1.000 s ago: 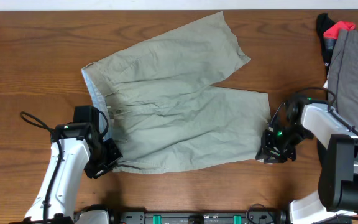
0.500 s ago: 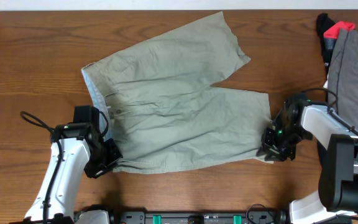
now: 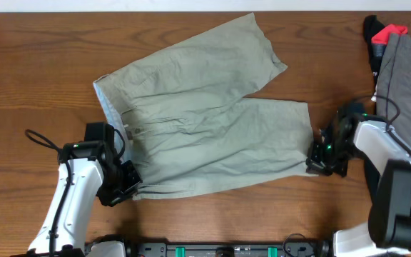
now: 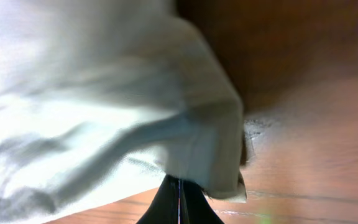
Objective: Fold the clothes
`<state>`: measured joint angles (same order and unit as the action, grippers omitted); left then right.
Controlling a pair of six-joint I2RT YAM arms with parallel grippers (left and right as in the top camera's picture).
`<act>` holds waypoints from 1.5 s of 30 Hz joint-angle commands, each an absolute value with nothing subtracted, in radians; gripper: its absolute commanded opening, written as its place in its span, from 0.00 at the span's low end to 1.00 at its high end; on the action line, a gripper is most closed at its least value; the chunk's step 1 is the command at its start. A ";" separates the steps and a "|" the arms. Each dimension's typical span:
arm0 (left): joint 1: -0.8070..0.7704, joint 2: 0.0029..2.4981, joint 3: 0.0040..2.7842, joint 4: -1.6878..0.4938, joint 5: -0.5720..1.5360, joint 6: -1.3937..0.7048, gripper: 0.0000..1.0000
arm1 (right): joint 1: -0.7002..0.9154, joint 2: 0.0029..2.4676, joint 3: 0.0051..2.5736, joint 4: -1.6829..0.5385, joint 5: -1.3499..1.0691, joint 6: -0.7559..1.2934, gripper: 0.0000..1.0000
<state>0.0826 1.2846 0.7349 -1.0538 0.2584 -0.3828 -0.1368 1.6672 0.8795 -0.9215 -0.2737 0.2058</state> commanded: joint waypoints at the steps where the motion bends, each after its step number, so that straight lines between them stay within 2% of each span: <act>1: 0.087 1.276 0.784 -1.072 0.310 -0.356 0.06 | -0.150 1.547 0.937 -0.911 -0.309 0.076 0.01; 6: 0.087 1.242 0.815 -1.083 0.309 -0.356 0.06 | -0.150 1.437 0.941 -0.900 -0.312 0.091 0.01; 13: 0.087 1.202 0.818 -1.081 0.305 -0.356 0.06 | -0.150 1.469 0.932 -0.958 -0.311 0.140 0.02; 14: 0.087 1.201 0.818 -1.080 0.305 -0.356 0.06 | -0.150 1.478 0.932 -0.971 -0.312 0.150 0.06; 16: 0.087 1.201 0.818 -1.080 0.305 -0.356 0.06 | -0.150 1.496 0.932 -1.000 -0.311 0.169 0.27; 17: 0.087 1.201 0.818 -1.080 0.305 -0.356 0.06 | -0.150 1.504 0.932 -1.015 -0.311 0.181 0.31; 19: 0.087 1.201 0.818 -1.080 0.305 -0.356 0.06 | -0.150 1.520 0.932 -1.050 -0.311 0.211 0.50; 23: 0.087 1.201 0.818 -1.080 0.305 -0.356 0.06 | -0.150 1.550 0.932 -1.102 -0.303 0.247 0.61; 29: 0.087 1.201 0.818 -1.080 0.303 -0.352 0.06 | -0.150 1.569 0.912 -1.113 -0.183 0.397 0.63; 32: 0.087 1.201 0.818 -1.080 0.302 -0.352 0.06 | -0.150 1.570 0.875 -1.027 -0.171 0.465 0.63; 42: 0.087 1.201 0.818 -1.080 0.303 -0.352 0.06 | -0.150 1.570 0.724 -0.778 -0.200 0.630 0.45; 45: 0.087 1.201 0.818 -1.080 0.303 -0.352 0.06 | -0.150 1.570 0.716 -0.753 -0.188 0.631 0.31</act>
<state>0.0826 1.2098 0.7979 -1.0752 0.3080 -0.3649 -0.1432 1.5612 0.7349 -0.7753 -0.1997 0.5812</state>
